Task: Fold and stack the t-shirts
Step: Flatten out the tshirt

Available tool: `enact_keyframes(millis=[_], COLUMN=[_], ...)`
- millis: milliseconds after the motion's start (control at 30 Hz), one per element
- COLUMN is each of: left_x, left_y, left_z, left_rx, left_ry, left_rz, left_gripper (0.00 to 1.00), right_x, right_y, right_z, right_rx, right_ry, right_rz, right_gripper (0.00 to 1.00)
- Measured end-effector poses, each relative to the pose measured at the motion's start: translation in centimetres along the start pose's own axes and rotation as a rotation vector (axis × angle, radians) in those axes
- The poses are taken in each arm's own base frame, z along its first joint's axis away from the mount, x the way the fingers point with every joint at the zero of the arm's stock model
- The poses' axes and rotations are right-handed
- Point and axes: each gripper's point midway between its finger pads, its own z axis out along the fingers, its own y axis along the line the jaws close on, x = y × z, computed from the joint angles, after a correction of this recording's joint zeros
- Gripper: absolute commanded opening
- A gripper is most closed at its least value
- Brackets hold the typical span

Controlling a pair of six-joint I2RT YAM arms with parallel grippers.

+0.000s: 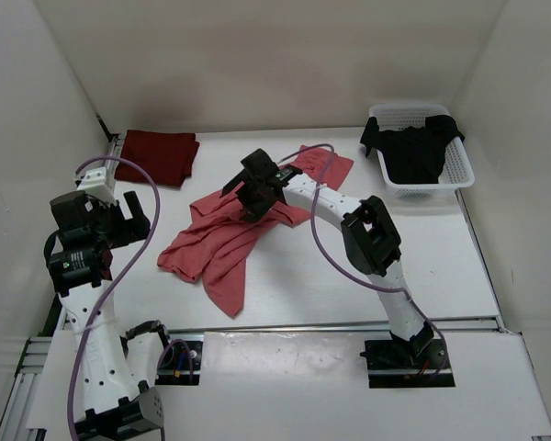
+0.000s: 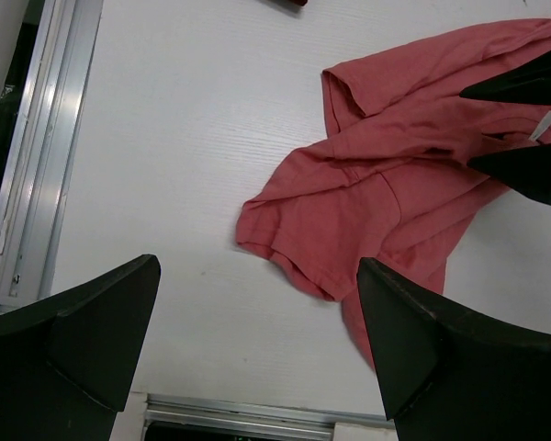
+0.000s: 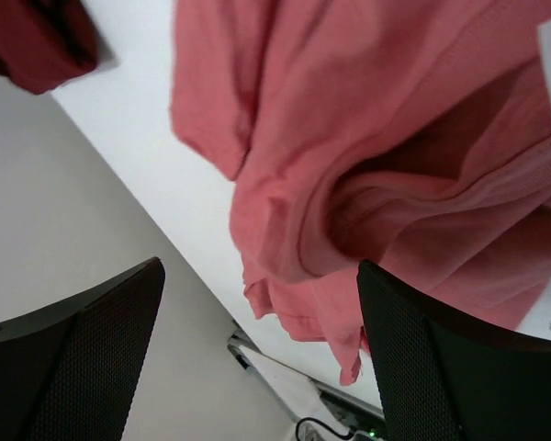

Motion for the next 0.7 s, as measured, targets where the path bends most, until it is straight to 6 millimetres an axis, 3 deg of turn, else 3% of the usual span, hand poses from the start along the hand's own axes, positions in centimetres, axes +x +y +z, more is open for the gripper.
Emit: enact_keyframes(millis=[133,233,267,300,367,400,533,633,700], left_x=[0.4,0.6,0.6,0.6,0.6,0.6,0.7,0.7,0.7], left_y=[0.3,0.4,0.4,0.4,0.5,0.5,0.6,0.6,0.6], left_z=[0.4,0.5,0.5,0.5,0.5,0.5,0.7,0.7,0.8], left_rx=[-0.011,-0.018,-0.018,-0.018,-0.022,-0.023,-0.026,-0.026,-0.026], left_ry=[0.018,0.024,0.024,0.024,0.025,0.026,0.032,0.033,0.037], left_rz=[-0.003,-0.004,-0.004,-0.004,-0.005,-0.005,-0.006,-0.006,-0.007], left_gripper=[1.00,1.00,1.00,1.00,1.00,1.00,1.00,1.00,1.00], right_x=[0.7,0.8,0.8,0.8,0.9,0.8,0.6,0.5,0.3], right_y=[-1.3,-2.0,-2.3,-2.5,-2.8,-3.0,-2.9,0.2,2.6], right_z=[1.4,2.5,2.9,3.3,4.0,4.2,4.0,2.2,-0.6], right_rx=[0.042,0.064,0.070,0.077,0.086,0.090,0.082,-0.014,-0.106], right_ry=[0.030,0.039,0.041,0.043,0.053,0.059,0.085,0.102,0.110], right_rz=[0.063,0.094,0.098,0.107,0.117,0.120,0.051,-0.128,-0.263], right_gripper=[0.82,0.57,0.45,0.22,0.04,0.00,0.00,0.00,0.00])
